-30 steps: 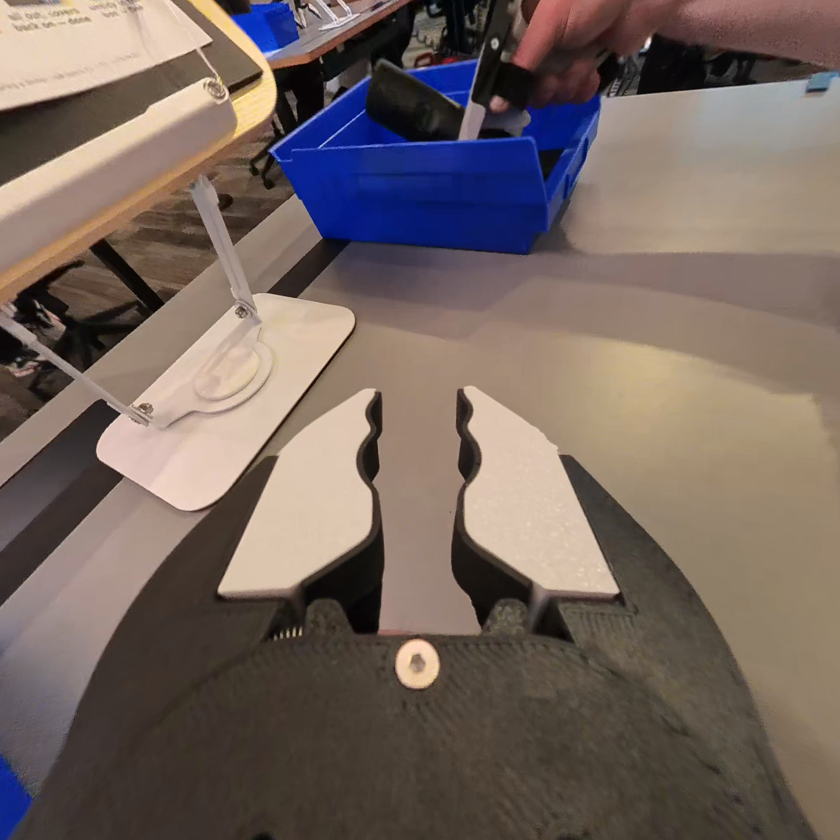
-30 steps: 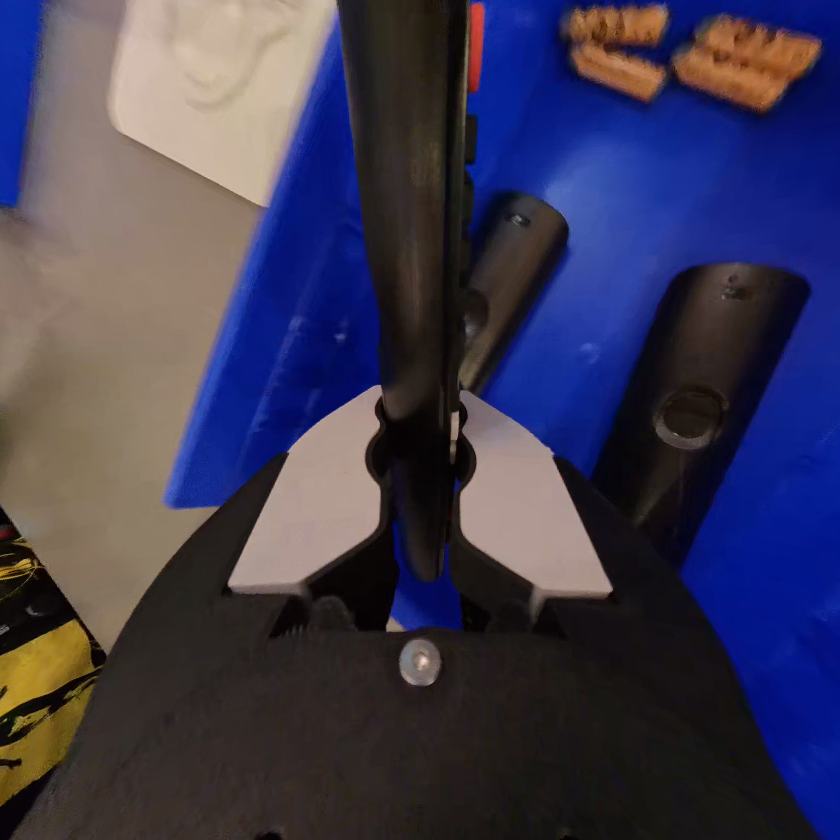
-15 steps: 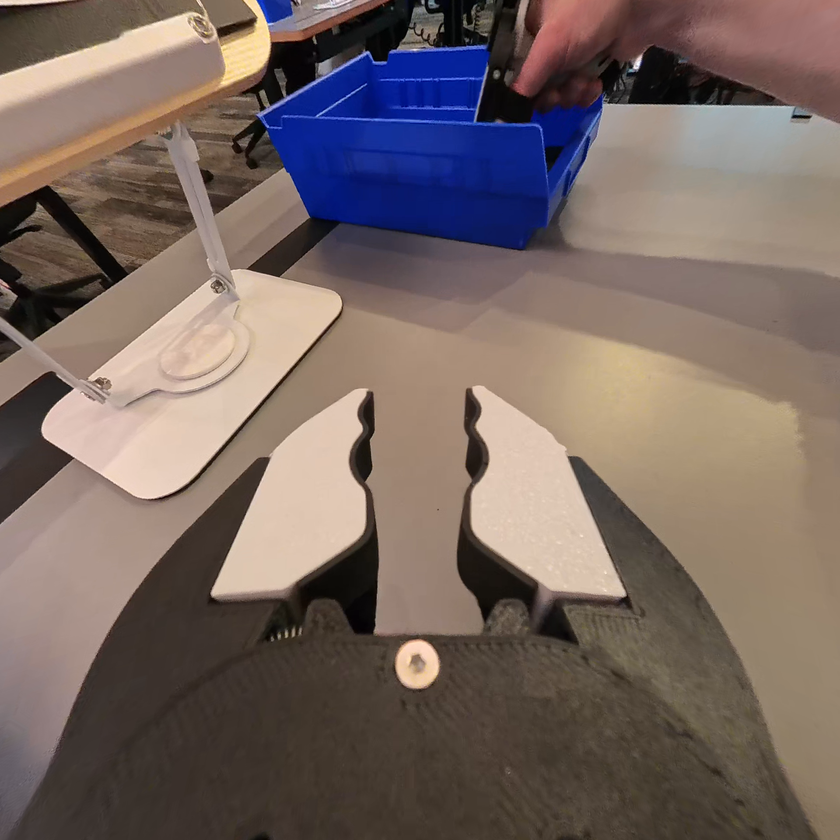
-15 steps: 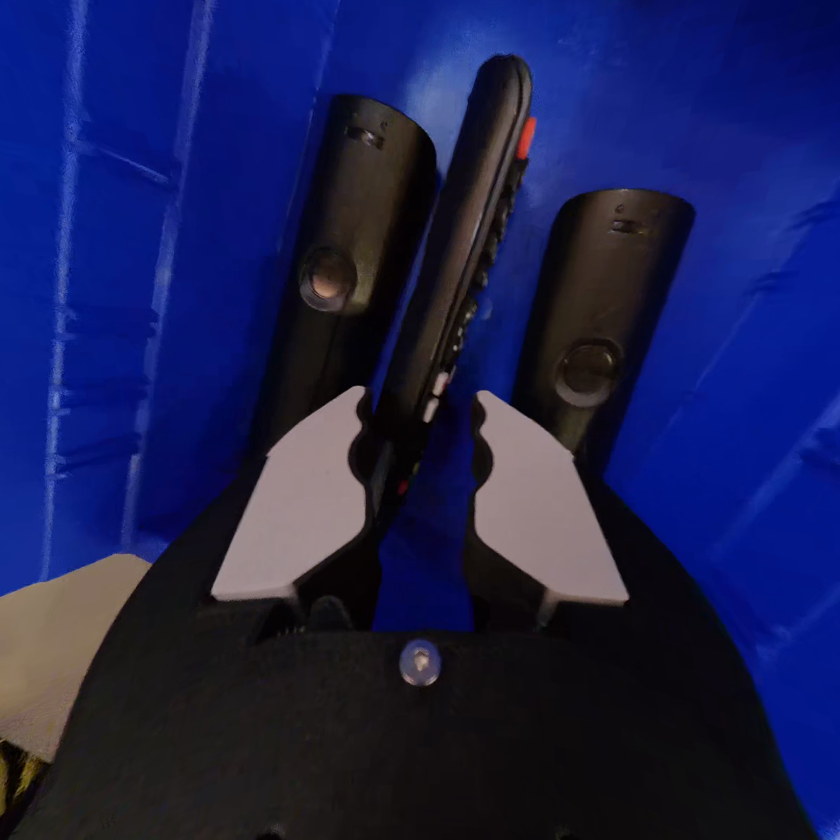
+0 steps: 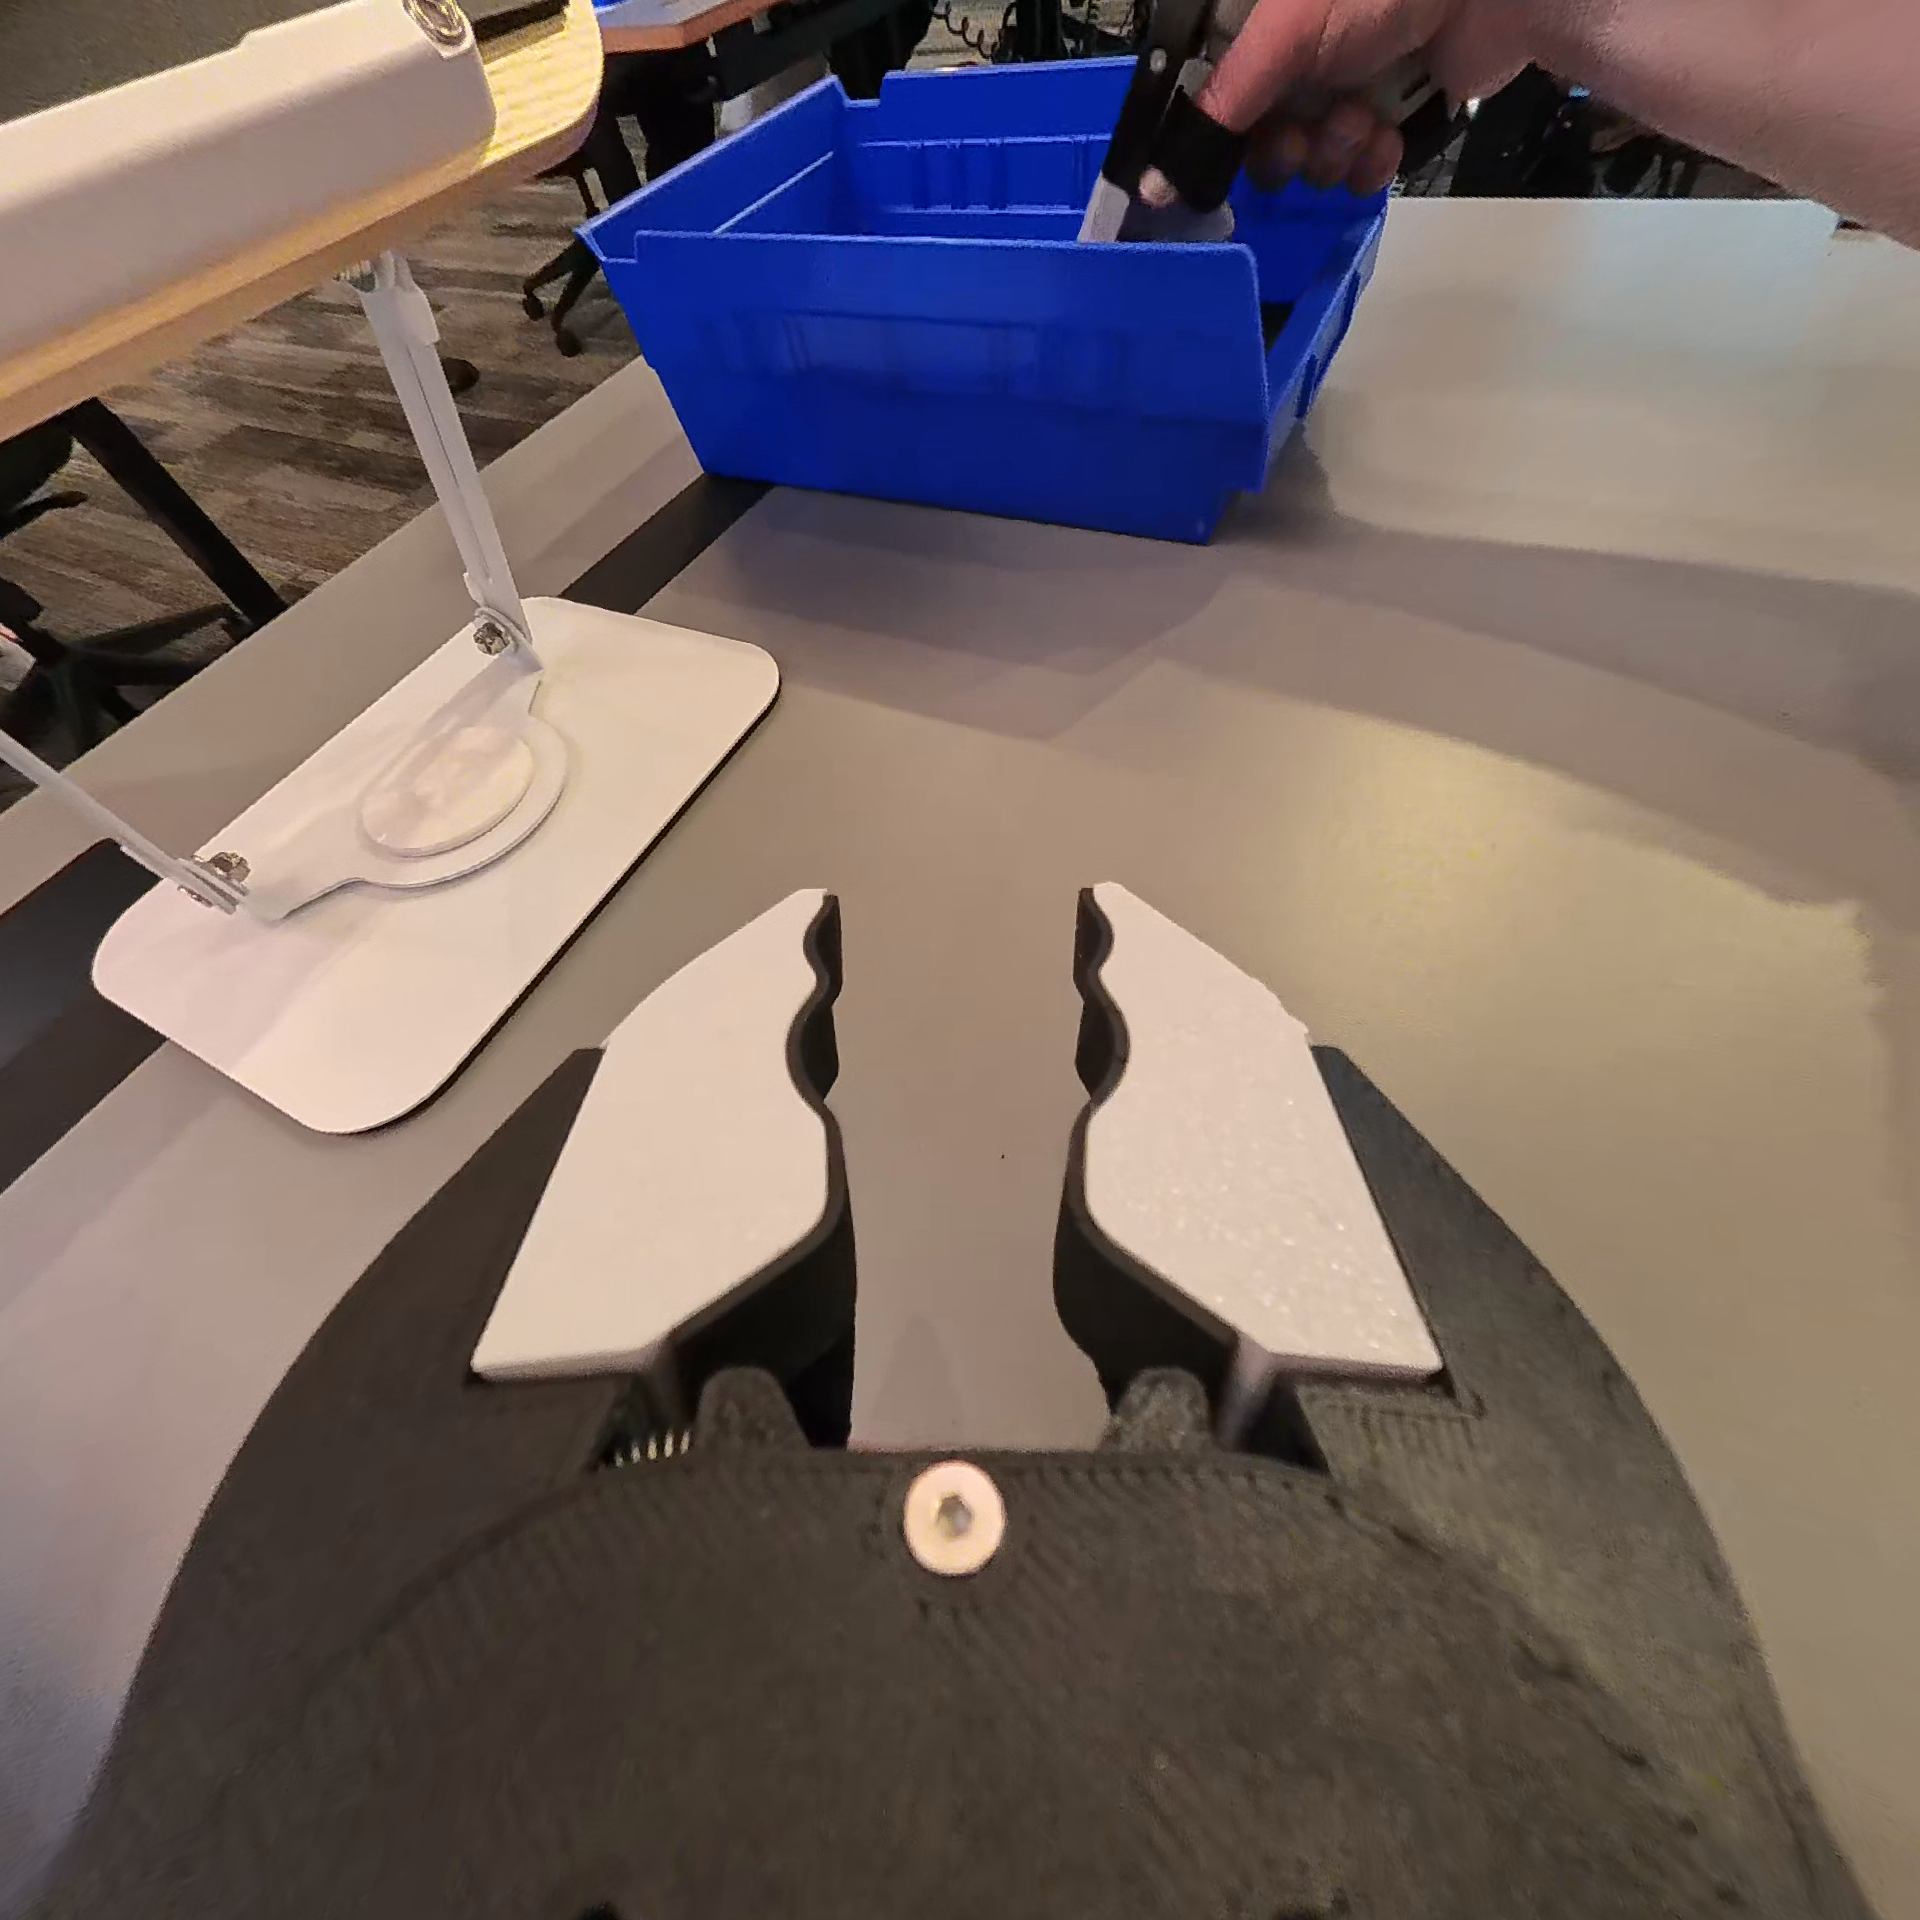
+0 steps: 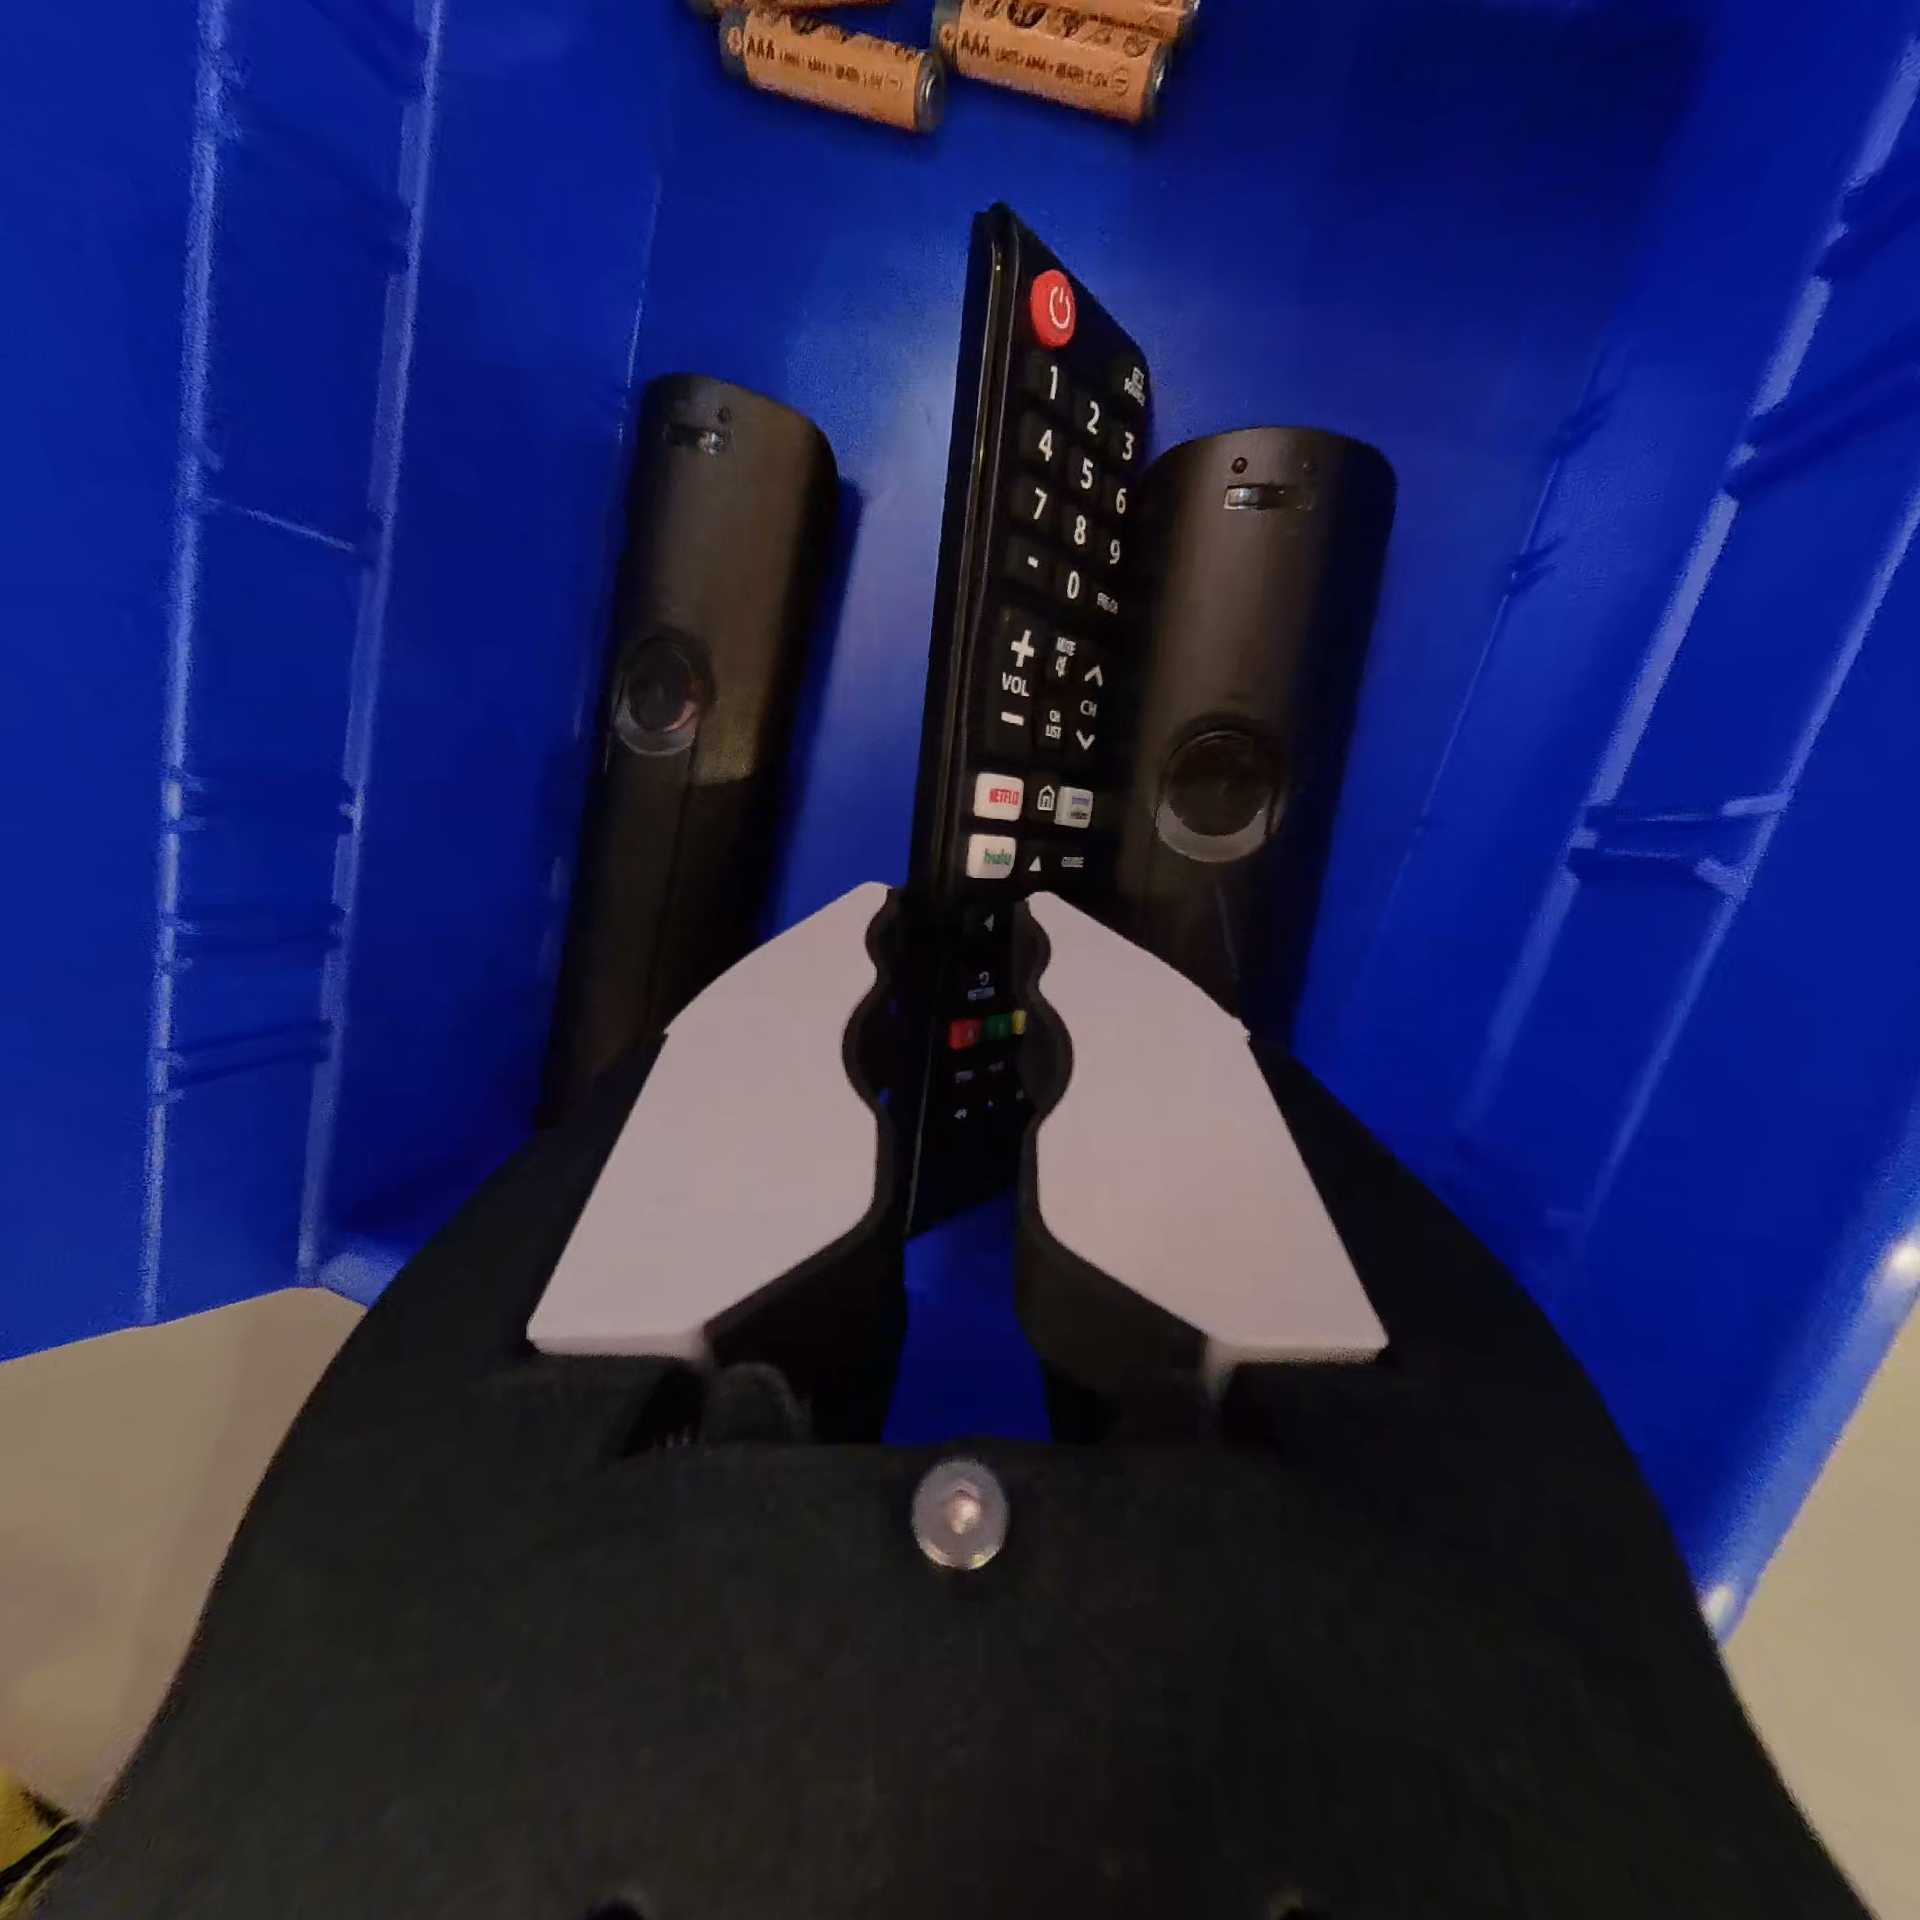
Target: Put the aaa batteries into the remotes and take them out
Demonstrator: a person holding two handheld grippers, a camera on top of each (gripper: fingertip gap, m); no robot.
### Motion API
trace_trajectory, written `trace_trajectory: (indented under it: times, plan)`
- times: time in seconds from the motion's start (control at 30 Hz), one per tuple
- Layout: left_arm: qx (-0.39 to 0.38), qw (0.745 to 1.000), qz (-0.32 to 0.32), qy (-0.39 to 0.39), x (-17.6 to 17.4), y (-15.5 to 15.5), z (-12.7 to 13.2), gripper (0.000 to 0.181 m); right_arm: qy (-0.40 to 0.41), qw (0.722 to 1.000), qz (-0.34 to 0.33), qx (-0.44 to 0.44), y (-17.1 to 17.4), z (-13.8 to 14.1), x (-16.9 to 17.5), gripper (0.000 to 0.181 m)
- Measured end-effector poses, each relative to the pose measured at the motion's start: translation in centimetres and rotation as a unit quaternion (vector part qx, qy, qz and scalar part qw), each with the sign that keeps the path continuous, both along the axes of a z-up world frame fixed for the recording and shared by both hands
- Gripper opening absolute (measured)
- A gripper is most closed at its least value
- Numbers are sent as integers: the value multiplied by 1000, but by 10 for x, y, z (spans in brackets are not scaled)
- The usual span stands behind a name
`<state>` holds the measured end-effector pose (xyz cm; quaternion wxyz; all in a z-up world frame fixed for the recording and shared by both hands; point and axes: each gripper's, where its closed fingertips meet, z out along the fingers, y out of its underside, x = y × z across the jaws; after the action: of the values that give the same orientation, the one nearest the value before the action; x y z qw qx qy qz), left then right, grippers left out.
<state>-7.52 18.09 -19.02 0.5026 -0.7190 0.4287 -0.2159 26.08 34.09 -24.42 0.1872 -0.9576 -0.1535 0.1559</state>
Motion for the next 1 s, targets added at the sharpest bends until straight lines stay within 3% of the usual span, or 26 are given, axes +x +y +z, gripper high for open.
trace_trajectory:
  times: [0.07,0.2,0.27,0.37,0.5,0.63,0.77,0.93,1.0]
  plan:
    - [0,1000,1,-1,-1,0,0,43,17,1000,-13,0,2,1,4,18]
    - [-5,1000,2,-5,-2,2,-1,43,-61,998,-23,27,4,10,21,12]
    - [-7,1000,0,-5,-2,2,-2,43,-146,987,-44,56,10,13,45,15]
    - [-7,1000,1,-6,-3,3,-2,43,-184,980,-39,70,11,14,53,19]
    - [-9,1000,1,-6,-2,3,-3,43,-116,991,36,52,-3,10,13,44]
    - [-10,1000,-1,-4,0,3,-6,43,-113,993,38,9,-7,-9,8,55]
    - [-8,1000,-2,0,-1,2,-7,43,-107,993,53,-15,-11,-28,3,47]
    - [-13,1000,-1,-2,-2,4,-8,43,-150,987,60,14,-9,-26,5,44]
    - [-12,1000,-2,0,-1,3,-9,44,-208,976,55,35,-6,-20,17,44]
